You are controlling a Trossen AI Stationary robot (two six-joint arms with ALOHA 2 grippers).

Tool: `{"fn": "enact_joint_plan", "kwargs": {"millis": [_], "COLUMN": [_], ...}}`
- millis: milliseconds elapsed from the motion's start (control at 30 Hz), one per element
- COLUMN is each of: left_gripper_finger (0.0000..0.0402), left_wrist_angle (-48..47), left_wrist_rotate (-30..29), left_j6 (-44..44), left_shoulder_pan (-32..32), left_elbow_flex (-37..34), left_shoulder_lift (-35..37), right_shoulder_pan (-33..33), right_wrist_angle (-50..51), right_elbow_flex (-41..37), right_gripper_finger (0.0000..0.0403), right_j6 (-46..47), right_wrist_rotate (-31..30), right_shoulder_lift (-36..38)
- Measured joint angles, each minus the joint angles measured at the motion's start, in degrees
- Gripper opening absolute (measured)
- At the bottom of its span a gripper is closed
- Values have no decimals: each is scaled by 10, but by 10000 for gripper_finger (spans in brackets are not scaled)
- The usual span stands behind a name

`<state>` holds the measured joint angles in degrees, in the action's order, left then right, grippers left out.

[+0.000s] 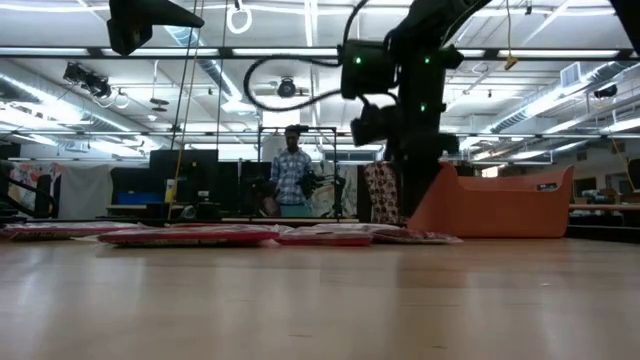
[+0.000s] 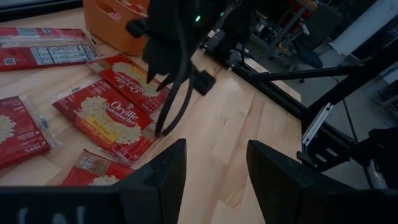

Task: Sort popcorn bags into baskets
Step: Put the red popcorn bag into the orange bin

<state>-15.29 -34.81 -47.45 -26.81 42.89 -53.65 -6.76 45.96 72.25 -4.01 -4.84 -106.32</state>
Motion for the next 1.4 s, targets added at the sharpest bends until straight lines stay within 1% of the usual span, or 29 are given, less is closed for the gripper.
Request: {"fn": "enact_joint_plan", "kwargs": {"millis": [133, 233, 400, 567, 633, 700, 733, 833, 900, 967, 1067, 1133, 1200, 1400], "left_gripper_finger": [172, 172, 172, 172, 172, 172, 172, 172, 172, 172, 172, 172, 172, 172], "left_wrist_angle": [0, 0, 0, 0, 0, 0, 0, 0, 0, 0, 0, 0, 0, 0], "left_wrist_rotate": [1, 9, 24, 25, 24, 24, 24, 23, 23, 24, 27, 30, 40, 57], "left_j6": [-14, -15, -15, -14, -10, -3, 1, 6, 7, 7, 5, 5, 1, 1], "left_shoulder_pan": [0, 0, 0, 0, 0, 0, 0, 0, 0, 0, 0, -1, -1, -1], "left_elbow_flex": [0, 0, 0, 0, 0, 0, 0, 0, 0, 0, 0, 0, 0, 0], "left_shoulder_lift": [0, 0, 0, 0, 0, 0, 0, 0, 0, 0, 0, 0, 0, 0], "right_shoulder_pan": [0, 0, 19, 60, 83, 105, 115, 137, 145, 143, 128, 123, 129, 144], "right_wrist_angle": [-7, -8, -6, -6, -5, 3, 10, 28, 43, 62, 77, 54, 6, -152], "right_elbow_flex": [0, 1, 1, 0, 0, 0, 0, 0, 0, 0, -10, -30, -63, -216], "right_gripper_finger": [117, 117, 117, 117, 115, 113, 111, 108, 107, 108, 109, 109, 109, 108], "right_j6": [-34, -44, -50, -45, -35, -19, -11, -4, 33, 100, 181, 221, 261, 426], "right_wrist_rotate": [-20, -4, 53, 160, 183, 176, 162, 94, 51, 40, 53, 57, 50, 4], "right_shoulder_lift": [-26, -41, -37, -18, -11, 2, 11, 37, 51, 62, 81, 103, 133, 223]}}
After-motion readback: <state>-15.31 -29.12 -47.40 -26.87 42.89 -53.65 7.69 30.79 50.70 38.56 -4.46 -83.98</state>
